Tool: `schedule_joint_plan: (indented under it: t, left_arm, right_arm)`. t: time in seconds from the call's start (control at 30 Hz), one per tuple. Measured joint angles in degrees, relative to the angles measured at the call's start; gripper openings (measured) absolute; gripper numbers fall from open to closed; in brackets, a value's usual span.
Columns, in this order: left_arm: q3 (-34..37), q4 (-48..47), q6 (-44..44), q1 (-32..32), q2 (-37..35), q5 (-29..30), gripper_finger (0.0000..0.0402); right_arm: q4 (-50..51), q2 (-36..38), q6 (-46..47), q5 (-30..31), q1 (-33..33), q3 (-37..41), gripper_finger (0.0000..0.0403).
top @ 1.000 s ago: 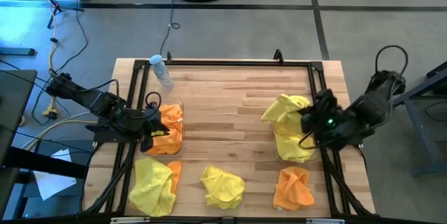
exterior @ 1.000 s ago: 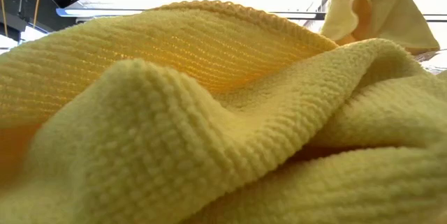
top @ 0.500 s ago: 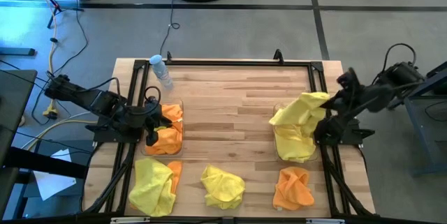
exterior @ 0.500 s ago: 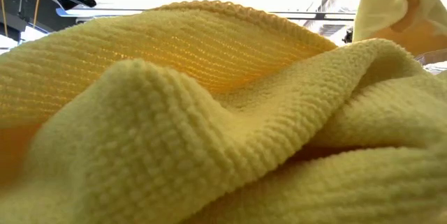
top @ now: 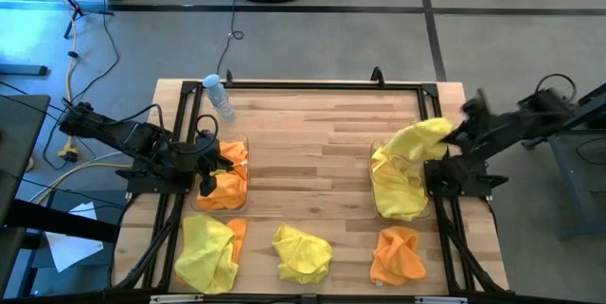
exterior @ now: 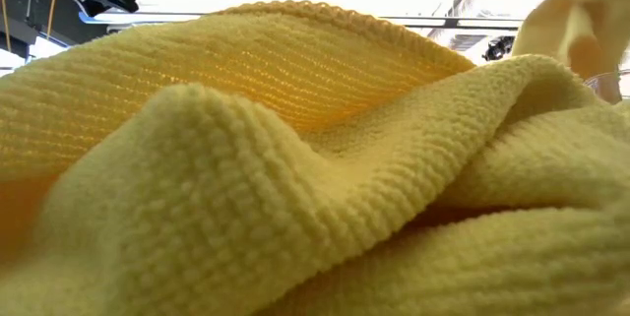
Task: Sort microfiber towel by color & place in baskets
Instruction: Put the yellow towel into the right transparent bin
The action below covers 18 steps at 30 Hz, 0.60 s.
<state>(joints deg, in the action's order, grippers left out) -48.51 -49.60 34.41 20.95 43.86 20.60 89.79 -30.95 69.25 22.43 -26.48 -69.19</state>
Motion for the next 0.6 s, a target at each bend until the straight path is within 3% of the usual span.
schedule_joint_plan:
  t: [0.17, 0.4, 0.47, 0.6]
  left_arm:
    - [0.00, 0.02, 0.07, 0.02, 0.00, 0.00, 0.0048]
    - [0.00, 0.02, 0.03, 0.02, 0.00, 0.62, 0.0048]
    - [0.00, 0.03, 0.05, 0.02, 0.00, 0.67, 0.0048]
    - [0.00, 0.03, 0.02, 0.02, 0.00, 0.78, 0.0048]
  right_arm:
    - [-8.14, -4.07, 1.45, -8.51, 0.00, 10.85, 0.0000]
    - [-39.76, -10.79, -5.02, -21.26, -0.02, 17.54, 0.0000]
    - [-37.77, -12.63, -3.36, -22.85, -0.07, 16.70, 0.0000]
    - [-22.82, -14.15, 0.95, -22.23, 0.03, 14.74, 0.0000]
